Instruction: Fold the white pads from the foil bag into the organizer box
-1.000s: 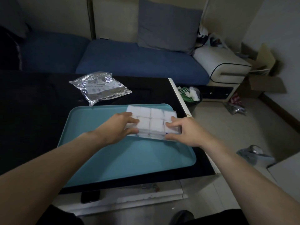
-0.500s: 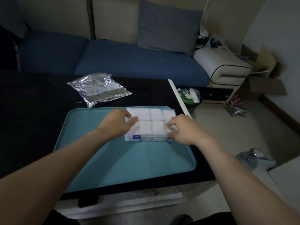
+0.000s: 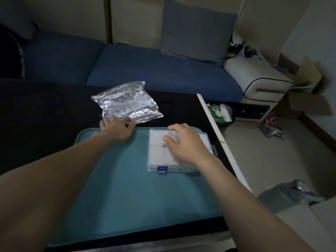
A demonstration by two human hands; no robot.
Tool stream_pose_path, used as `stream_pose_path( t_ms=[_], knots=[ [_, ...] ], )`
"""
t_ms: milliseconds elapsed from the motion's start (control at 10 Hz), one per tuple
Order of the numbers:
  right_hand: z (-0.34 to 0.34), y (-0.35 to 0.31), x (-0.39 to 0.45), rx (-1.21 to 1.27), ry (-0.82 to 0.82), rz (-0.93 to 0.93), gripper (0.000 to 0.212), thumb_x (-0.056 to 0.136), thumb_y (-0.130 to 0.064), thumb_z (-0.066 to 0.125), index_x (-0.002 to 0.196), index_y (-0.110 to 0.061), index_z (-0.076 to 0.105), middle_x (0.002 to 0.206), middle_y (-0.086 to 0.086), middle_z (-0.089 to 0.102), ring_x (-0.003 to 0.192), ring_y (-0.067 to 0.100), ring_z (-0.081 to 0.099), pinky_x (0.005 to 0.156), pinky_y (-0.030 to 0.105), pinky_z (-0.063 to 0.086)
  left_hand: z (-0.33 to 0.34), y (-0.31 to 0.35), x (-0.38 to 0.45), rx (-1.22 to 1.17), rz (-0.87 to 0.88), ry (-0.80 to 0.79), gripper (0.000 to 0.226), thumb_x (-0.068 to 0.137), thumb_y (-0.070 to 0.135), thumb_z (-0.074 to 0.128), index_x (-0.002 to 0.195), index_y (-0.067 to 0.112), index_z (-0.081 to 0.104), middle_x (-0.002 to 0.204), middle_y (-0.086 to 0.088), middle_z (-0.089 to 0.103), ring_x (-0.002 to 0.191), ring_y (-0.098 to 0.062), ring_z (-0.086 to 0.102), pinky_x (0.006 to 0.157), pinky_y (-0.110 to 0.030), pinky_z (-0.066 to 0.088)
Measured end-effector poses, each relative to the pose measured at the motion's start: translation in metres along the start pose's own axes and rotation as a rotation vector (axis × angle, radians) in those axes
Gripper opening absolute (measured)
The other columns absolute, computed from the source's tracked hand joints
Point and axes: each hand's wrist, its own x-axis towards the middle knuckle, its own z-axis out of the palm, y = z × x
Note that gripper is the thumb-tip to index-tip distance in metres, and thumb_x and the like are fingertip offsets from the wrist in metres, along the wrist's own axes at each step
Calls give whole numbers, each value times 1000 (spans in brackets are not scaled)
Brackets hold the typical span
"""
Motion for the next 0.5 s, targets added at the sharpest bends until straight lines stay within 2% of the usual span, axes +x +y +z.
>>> stream_pose_path(
  t_ms=[100, 300, 400, 500],
  knots=[
    [8, -2, 4, -18, -39, 16, 45, 98, -46, 55, 135, -22, 55, 134, 4, 54, 129, 25, 45, 107, 46, 38, -1, 0, 5, -62, 64, 19, 45, 98, 56, 32, 131, 34, 52, 147, -18, 39, 140, -37, 25, 115, -53, 14],
    [6, 0, 0, -41, -39, 10, 45, 97, -45, 57, 134, -20, 57, 134, 5, 54, 132, 26, 43, 108, 44, 37, -10, 11, 0, -87, 142, -5, 42, 98, 55, 31, 130, 37, 51, 145, -11, 44, 146, -31, 17, 116, -60, 1],
    [0, 2, -6, -33, -25, 1, 44, 97, -44, 57, 133, -20, 58, 135, 5, 54, 130, 25, 44, 106, 41, 38, -18, 18, -12, -158, 161, 90, 41, 99, 49, 36, 132, 31, 53, 145, -12, 44, 145, -31, 19, 116, -55, 5],
    [-13, -9, -15, 33, 62, -35, 38, 96, -39, 60, 127, -18, 63, 131, 5, 57, 126, 24, 47, 106, 41, 39, -32, 24, -34, -214, 213, 230, 37, 98, 39, 46, 127, 21, 59, 133, -14, 54, 132, -33, 38, 110, -46, 25]
  ],
)
